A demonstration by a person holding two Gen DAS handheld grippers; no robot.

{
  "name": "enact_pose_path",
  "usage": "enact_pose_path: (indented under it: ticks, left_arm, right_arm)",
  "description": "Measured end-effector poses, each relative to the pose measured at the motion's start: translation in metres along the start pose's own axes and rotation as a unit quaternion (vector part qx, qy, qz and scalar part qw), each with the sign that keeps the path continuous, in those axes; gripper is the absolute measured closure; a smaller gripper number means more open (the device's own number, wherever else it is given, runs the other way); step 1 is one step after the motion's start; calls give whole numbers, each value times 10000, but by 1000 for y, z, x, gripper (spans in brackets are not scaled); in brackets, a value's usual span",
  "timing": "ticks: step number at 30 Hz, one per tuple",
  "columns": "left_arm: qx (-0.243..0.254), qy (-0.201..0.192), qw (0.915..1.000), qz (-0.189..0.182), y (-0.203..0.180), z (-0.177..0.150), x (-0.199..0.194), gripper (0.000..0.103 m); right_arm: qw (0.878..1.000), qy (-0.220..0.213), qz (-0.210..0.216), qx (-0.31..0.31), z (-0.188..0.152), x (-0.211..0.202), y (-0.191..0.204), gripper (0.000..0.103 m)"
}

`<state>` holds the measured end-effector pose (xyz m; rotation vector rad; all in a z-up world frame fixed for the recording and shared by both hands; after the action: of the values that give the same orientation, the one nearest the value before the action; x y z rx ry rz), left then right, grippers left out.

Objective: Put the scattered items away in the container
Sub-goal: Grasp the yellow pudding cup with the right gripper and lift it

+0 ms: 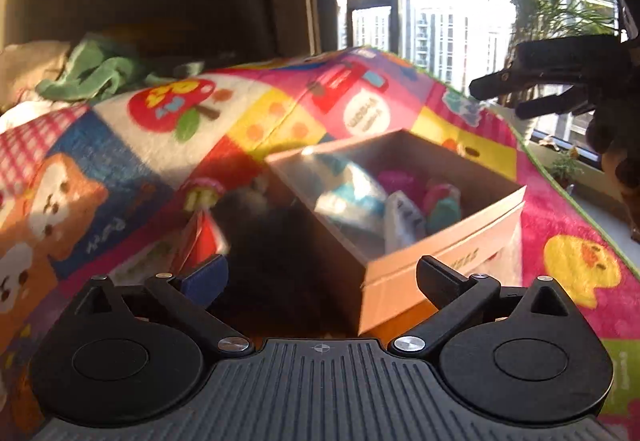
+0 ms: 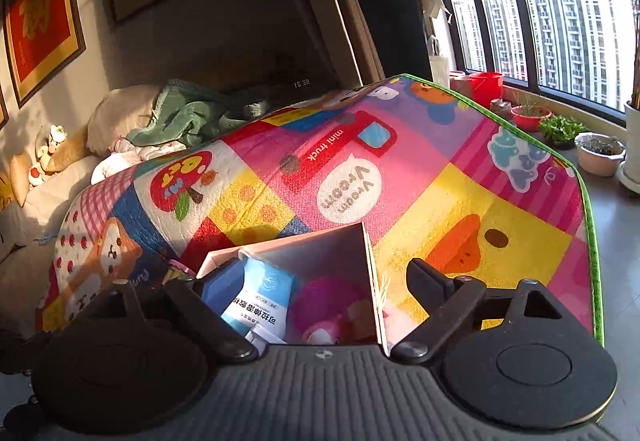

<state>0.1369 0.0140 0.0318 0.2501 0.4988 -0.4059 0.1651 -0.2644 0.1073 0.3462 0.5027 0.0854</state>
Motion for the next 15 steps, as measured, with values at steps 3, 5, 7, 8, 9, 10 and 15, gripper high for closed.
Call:
enact_pose_path:
  ticks: [3,5,7,8,9,10,15]
  left_arm:
    - [-486,293,9977,374,27,-29,-8,0]
    - [-890,349,9939,545,46,-44,-12,0]
    - [-1190,368,9902,626,60,-55,-15,0]
    - [-1343,375,9885,593,65,-59,-16,0]
    - [-1475,333,9872,509,69,-60,-18,0]
    - [-1511,279,9871,454,70,-61,-19,0]
    - [-1288,77,9909,376,60,-59,-24,0]
  right_arm:
    - [9994,5,38,-358,-6,4,19,5]
    - [9962,-54,58,-870,-13,7,44,5]
    - [9871,-183,53,-1591,-24,12,78,4]
    - [9799,-219,46,-1983,-31,18,96,3]
    - [9720,-212,37,-2339,-39,27,114,3]
    - [9648,-155,50,-2627,-45,36,131,3]
    - [9500,815,466,-2979,-62,90,196,26]
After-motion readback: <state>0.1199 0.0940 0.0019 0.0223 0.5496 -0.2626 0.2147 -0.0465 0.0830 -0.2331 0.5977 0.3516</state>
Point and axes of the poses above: each gripper's, at about its wrist camera, not at the fingertips, and x roughly the way its jaws point, y to its left, z to its top, the point moved 2 cm from there along x, roughly the way its jaws point, and after that the axes turned 7 degrees about x, right-handed, at the moved point
